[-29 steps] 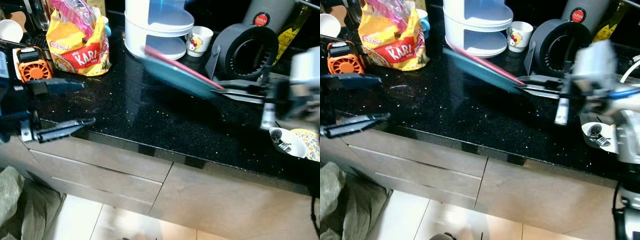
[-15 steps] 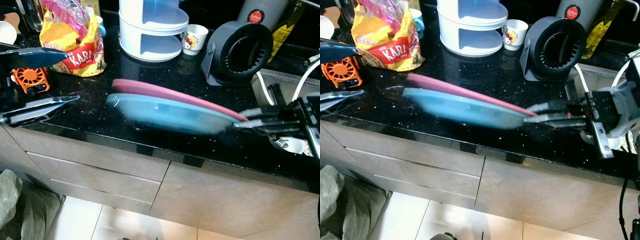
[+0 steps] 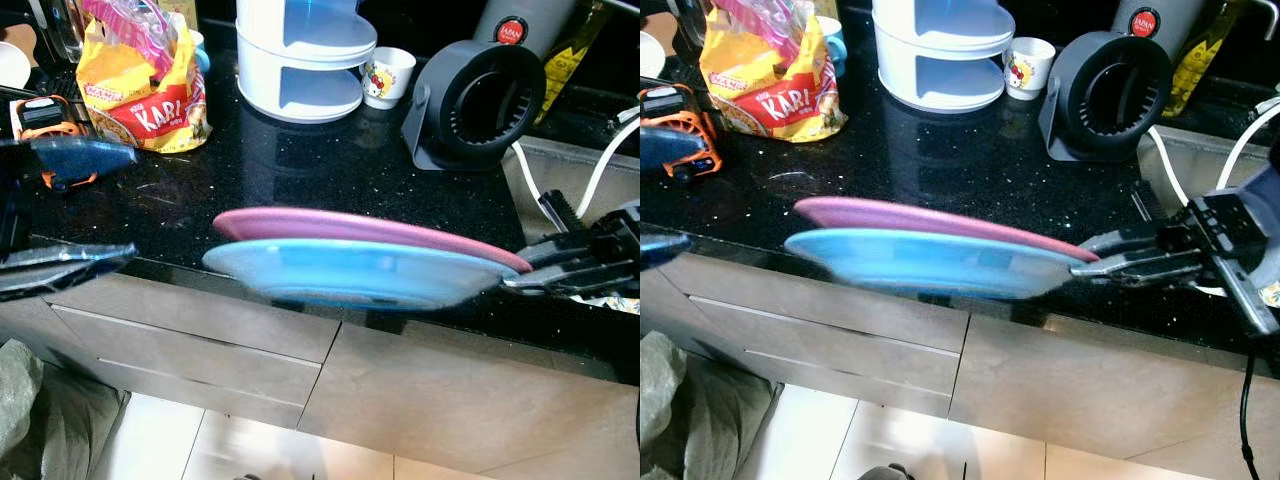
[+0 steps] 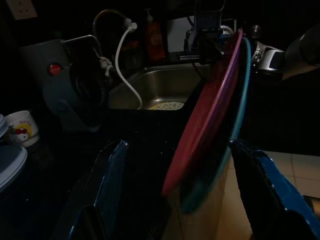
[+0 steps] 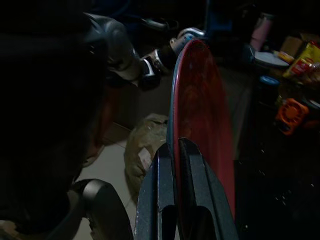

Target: Kitchen organization

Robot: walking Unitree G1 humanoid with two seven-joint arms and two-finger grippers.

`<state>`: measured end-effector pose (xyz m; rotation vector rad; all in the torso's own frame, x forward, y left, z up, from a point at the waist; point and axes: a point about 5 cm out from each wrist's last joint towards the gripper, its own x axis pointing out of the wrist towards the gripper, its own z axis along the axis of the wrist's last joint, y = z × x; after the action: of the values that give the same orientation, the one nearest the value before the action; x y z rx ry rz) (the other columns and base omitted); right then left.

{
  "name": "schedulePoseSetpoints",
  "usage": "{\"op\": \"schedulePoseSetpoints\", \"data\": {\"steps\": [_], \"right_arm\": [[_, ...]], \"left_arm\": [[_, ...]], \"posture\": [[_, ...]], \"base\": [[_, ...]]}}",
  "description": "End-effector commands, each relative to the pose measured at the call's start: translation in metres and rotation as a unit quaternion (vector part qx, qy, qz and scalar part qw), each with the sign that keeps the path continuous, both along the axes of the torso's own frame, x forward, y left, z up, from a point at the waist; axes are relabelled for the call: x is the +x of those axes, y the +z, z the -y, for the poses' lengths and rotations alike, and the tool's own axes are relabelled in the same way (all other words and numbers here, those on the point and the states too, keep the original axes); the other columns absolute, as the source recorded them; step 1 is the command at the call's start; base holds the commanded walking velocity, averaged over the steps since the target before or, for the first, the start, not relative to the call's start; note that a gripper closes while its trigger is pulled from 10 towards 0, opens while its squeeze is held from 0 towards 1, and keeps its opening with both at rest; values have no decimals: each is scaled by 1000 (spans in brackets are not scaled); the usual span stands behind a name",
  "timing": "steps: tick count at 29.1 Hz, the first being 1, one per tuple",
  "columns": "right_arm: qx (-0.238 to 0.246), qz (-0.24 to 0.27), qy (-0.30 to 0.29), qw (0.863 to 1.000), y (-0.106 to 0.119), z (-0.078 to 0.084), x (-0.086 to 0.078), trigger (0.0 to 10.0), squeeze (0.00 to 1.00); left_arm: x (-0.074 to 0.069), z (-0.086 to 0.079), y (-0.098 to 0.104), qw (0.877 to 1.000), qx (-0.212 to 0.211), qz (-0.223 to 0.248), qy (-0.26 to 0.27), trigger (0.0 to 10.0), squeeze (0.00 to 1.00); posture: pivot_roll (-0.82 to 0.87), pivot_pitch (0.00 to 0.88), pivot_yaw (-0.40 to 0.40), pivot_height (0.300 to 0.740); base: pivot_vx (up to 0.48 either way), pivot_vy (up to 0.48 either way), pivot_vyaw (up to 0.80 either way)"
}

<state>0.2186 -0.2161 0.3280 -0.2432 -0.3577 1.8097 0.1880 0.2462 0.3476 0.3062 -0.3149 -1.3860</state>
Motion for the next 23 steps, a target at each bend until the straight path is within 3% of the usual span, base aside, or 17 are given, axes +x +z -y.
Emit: {"op": "schedulePoseSetpoints", "data": {"steps": [1, 13, 23], "right_arm": [[-2, 7, 11, 1000, 4, 0, -6, 0, 0], [-1, 4, 85, 996, 8, -17, -18, 0, 0], [34, 14, 84, 996, 13, -23, -6, 0, 0]], "left_arm": [[-4, 0, 4, 1000, 19, -4, -6, 10000, 0], [-2, -1, -5, 999, 31, -29, -21, 10000, 0], [2, 6, -15, 997, 46, -47, -34, 10000, 0]], "posture": [[148, 70, -71, 740], [146, 51, -75, 740], [148, 52, -73, 740]], "base": [[0, 0, 0], [0, 0, 0], [0, 0, 0]]}}
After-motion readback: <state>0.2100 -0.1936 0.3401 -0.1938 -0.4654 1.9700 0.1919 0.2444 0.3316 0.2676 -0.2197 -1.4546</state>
